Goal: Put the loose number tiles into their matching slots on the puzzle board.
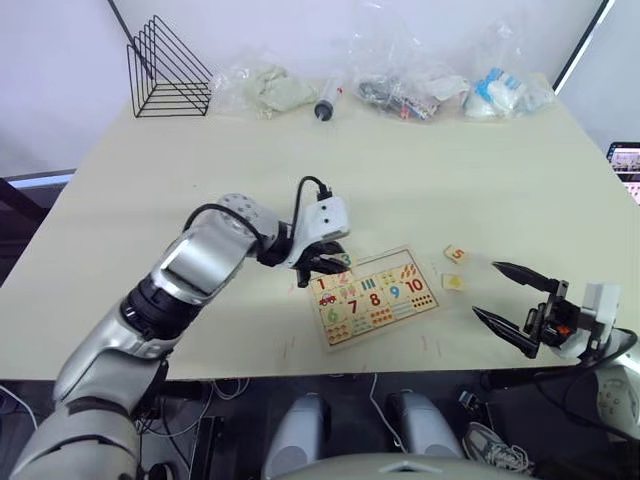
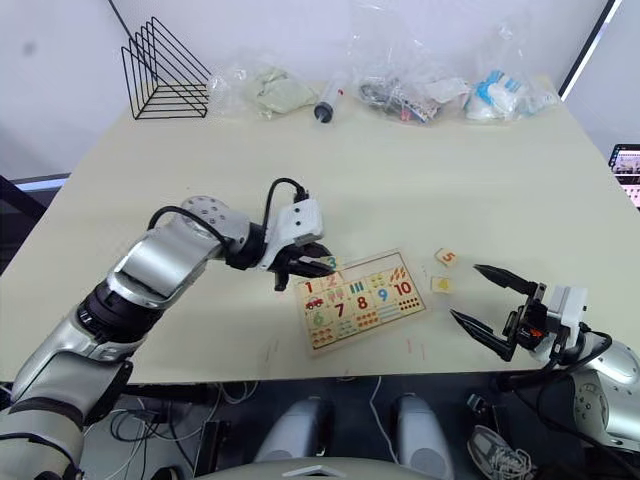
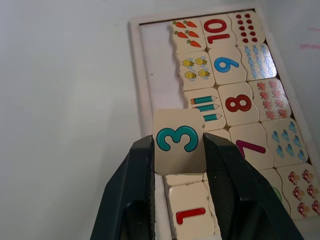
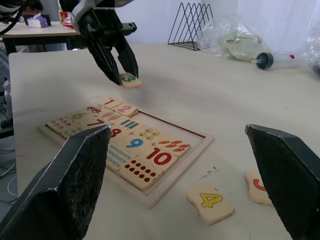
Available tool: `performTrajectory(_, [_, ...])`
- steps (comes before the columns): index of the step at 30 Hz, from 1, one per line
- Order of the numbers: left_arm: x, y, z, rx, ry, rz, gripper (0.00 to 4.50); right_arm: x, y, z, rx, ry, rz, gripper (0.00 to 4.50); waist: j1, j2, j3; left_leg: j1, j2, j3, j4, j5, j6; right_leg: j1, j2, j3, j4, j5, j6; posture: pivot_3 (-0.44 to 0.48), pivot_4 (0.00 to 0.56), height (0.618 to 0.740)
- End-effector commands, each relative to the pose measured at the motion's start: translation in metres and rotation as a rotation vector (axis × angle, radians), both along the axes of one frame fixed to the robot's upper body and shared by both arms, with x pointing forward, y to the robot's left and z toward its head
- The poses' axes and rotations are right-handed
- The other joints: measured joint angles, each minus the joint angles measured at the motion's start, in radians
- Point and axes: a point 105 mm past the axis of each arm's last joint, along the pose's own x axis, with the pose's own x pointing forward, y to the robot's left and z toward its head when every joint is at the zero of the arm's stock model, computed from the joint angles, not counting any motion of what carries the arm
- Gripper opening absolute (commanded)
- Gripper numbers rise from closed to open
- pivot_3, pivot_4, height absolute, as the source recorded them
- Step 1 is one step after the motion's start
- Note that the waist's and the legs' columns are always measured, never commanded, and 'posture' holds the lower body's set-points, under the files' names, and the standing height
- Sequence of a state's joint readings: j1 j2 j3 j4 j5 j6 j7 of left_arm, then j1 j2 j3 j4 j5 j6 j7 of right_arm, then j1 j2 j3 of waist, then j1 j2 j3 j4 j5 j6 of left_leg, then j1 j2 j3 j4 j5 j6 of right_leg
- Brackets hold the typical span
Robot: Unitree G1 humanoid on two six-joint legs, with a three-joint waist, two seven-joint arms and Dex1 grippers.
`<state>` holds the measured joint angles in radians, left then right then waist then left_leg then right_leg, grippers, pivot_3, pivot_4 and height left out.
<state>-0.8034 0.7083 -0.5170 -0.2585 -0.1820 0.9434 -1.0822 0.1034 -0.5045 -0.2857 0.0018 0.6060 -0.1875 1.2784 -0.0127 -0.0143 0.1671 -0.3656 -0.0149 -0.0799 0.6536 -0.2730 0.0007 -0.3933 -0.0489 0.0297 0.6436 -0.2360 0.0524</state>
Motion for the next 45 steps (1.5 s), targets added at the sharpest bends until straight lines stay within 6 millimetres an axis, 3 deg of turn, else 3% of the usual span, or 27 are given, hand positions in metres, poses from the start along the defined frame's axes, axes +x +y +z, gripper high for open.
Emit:
performTrajectory(1, [-0.002,-0.011,0.003,0.033,0.011,0.000,0.92,0.000,0.001,0.006,0.003,-0.042,-0.003,4.50,-0.001,0.000,0.000,0.000,0.000,0.000,0.000,0.000,0.000,0.000,0.000,0.000,0.000,0.000,0.000,0.000,0.150,0.740])
performTrajectory(14, [0.007,-0.024,-0.003,0.071,0.043,0.108,0.92,0.001,0.001,0.007,0.001,-0.047,-0.007,4.50,-0.002,0.000,0.000,0.000,0.000,-0.001,0.000,0.000,0.000,0.000,0.001,0.000,0.000,0.000,0.000,0.000,0.150,0.740])
performTrajectory(45, [0.013,-0.023,-0.016,0.091,0.039,0.102,0.92,0.003,0.000,0.009,-0.006,-0.053,-0.028,4.50,-0.002,0.000,0.000,0.000,0.000,0.000,0.000,0.000,0.000,0.000,0.000,0.000,0.000,0.000,0.000,0.000,0.150,0.740])
